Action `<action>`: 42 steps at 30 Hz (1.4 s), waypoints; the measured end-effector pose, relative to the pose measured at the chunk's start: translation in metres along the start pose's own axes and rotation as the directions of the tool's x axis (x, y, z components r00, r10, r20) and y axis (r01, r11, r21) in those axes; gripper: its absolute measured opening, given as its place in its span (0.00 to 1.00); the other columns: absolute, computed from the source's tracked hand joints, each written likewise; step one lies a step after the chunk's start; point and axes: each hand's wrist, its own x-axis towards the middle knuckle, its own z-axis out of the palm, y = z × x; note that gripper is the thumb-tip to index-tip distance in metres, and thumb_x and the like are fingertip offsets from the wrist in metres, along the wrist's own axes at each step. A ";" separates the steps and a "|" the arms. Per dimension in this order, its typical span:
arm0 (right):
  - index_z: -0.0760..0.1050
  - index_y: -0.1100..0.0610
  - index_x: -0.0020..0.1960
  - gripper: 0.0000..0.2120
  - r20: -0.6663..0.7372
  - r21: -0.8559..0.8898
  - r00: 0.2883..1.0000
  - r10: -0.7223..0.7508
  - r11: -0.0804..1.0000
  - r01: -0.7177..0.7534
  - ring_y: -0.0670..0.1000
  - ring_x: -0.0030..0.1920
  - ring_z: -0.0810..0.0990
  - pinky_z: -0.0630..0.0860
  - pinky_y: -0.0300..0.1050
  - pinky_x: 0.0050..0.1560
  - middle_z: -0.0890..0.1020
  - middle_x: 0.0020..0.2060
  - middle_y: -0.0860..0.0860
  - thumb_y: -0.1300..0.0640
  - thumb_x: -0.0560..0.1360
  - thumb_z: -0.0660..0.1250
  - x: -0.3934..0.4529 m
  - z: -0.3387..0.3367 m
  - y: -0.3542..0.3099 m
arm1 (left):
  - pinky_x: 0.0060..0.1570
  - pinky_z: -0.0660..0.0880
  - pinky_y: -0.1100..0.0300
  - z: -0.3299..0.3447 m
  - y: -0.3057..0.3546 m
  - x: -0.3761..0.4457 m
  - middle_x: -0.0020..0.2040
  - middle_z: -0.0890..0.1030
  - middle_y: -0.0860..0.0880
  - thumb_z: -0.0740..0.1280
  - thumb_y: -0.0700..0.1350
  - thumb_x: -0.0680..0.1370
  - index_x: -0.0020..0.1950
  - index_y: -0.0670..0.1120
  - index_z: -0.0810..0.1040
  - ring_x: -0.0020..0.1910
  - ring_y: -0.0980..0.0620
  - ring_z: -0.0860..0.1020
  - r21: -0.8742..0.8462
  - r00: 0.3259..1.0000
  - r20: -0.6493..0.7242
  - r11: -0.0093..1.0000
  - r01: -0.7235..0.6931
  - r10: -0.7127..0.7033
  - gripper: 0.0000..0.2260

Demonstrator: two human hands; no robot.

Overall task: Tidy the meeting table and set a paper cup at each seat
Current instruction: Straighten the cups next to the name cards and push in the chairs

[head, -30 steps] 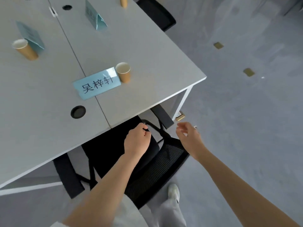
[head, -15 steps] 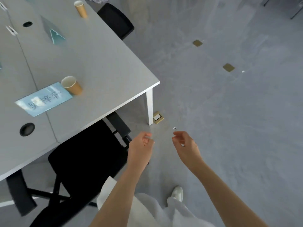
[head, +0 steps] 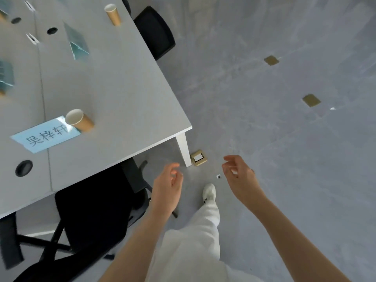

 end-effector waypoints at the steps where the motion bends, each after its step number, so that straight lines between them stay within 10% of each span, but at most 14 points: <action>1: 0.73 0.55 0.59 0.10 0.007 -0.009 1.000 -0.025 1.000 0.025 0.49 0.48 0.79 0.72 0.40 0.53 0.82 0.46 0.50 0.59 0.79 0.62 0.011 -0.006 -0.004 | 0.46 0.72 0.61 0.003 0.004 0.011 0.45 0.83 0.48 0.65 0.42 0.79 0.59 0.47 0.78 0.43 0.51 0.79 -0.008 1.000 -0.006 1.000 -0.010 0.010 0.09; 5: 0.73 0.55 0.60 0.10 0.046 -0.065 0.998 -0.049 0.997 0.052 0.48 0.46 0.79 0.70 0.28 0.44 0.82 0.45 0.50 0.60 0.79 0.62 0.083 -0.046 -0.025 | 0.40 0.73 0.58 0.014 0.039 0.074 0.44 0.84 0.49 0.65 0.41 0.79 0.53 0.53 0.77 0.37 0.52 0.78 -0.015 1.000 0.021 1.000 -0.019 0.019 0.07; 20: 0.74 0.54 0.58 0.10 0.263 -0.121 0.953 -0.151 0.975 0.187 0.44 0.48 0.79 0.73 0.40 0.53 0.81 0.45 0.45 0.62 0.77 0.65 0.354 -0.145 -0.087 | 0.43 0.76 0.56 0.081 0.173 0.292 0.38 0.81 0.51 0.63 0.44 0.80 0.51 0.53 0.78 0.38 0.53 0.79 -0.026 0.990 -0.062 0.992 0.124 -0.126 0.05; 33: 0.74 0.53 0.60 0.10 0.541 -0.155 0.746 -0.388 0.826 0.543 0.46 0.51 0.78 0.72 0.40 0.55 0.80 0.47 0.47 0.58 0.79 0.63 0.608 -0.194 -0.212 | 0.33 0.70 0.72 0.142 0.289 0.424 0.36 0.81 0.51 0.64 0.39 0.78 0.51 0.49 0.80 0.33 0.60 0.76 -0.226 0.846 -0.348 0.912 0.343 -0.404 0.07; 42: 0.72 0.59 0.65 0.15 0.694 -0.063 0.530 -0.488 0.691 0.720 0.46 0.53 0.77 0.71 0.39 0.58 0.77 0.48 0.46 0.59 0.79 0.63 0.726 -0.122 -0.318 | 0.31 0.68 0.65 0.103 0.285 0.543 0.41 0.83 0.51 0.64 0.42 0.78 0.52 0.53 0.77 0.36 0.54 0.78 -0.362 0.728 -0.471 0.862 0.355 -0.498 0.07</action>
